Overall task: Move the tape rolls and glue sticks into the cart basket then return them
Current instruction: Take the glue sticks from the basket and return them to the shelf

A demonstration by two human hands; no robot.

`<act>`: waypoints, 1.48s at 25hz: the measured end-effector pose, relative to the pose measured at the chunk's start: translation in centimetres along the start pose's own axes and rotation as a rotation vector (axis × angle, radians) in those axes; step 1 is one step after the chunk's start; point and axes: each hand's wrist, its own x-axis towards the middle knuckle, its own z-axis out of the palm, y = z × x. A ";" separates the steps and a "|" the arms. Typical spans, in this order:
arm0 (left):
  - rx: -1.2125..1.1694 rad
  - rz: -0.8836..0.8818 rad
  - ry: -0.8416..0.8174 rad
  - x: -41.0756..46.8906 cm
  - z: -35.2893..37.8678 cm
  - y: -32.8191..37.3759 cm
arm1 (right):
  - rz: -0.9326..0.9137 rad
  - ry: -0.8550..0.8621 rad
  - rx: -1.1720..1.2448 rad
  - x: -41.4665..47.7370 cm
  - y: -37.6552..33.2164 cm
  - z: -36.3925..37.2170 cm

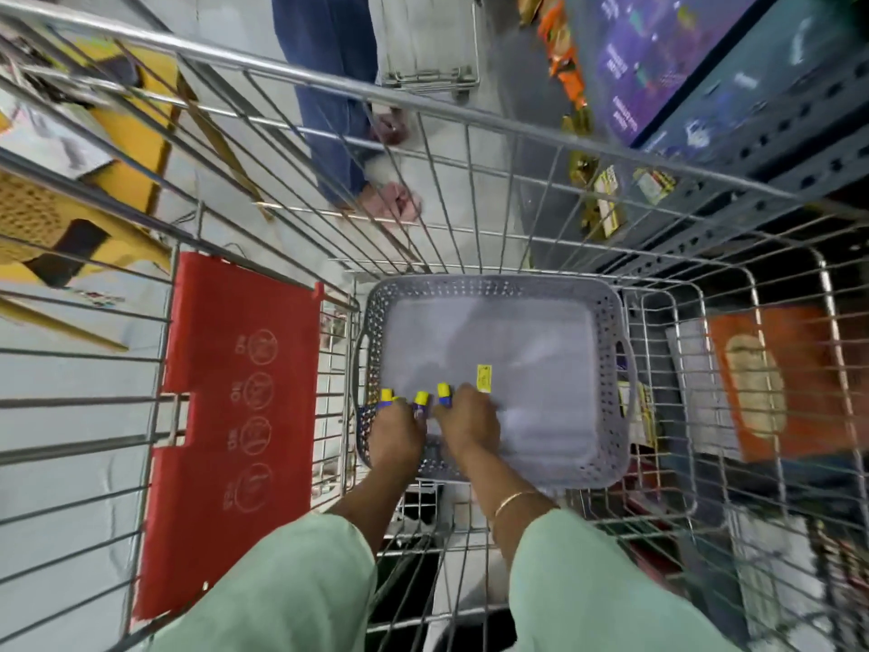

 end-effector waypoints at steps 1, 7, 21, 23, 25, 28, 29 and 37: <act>-0.012 0.027 0.020 -0.3 -0.3 0.7 | -0.006 0.023 0.023 -0.1 0.2 -1.4; -0.137 0.296 0.068 -5.7 -4.1 10.7 | -0.060 0.333 0.191 -3.7 1.9 -15.3; -0.413 1.436 -0.062 -40.0 3.1 33.0 | -0.046 1.483 0.428 -33.7 28.5 -39.5; -0.380 1.529 -0.246 -46.8 7.6 32.3 | 0.081 1.603 0.419 -38.7 34.9 -38.6; -0.312 1.591 -0.410 -53.2 12.2 30.9 | 0.256 1.693 0.447 -43.5 41.7 -36.6; -0.187 1.604 -0.642 -60.6 17.8 28.0 | 0.480 1.710 0.526 -48.8 49.5 -32.5; -0.143 1.612 -0.697 -62.4 19.2 27.2 | 0.533 1.704 0.577 -50.1 51.3 -31.2; 0.134 1.629 -0.867 -69.8 29.5 21.9 | 0.777 1.680 0.797 -54.3 61.7 -22.5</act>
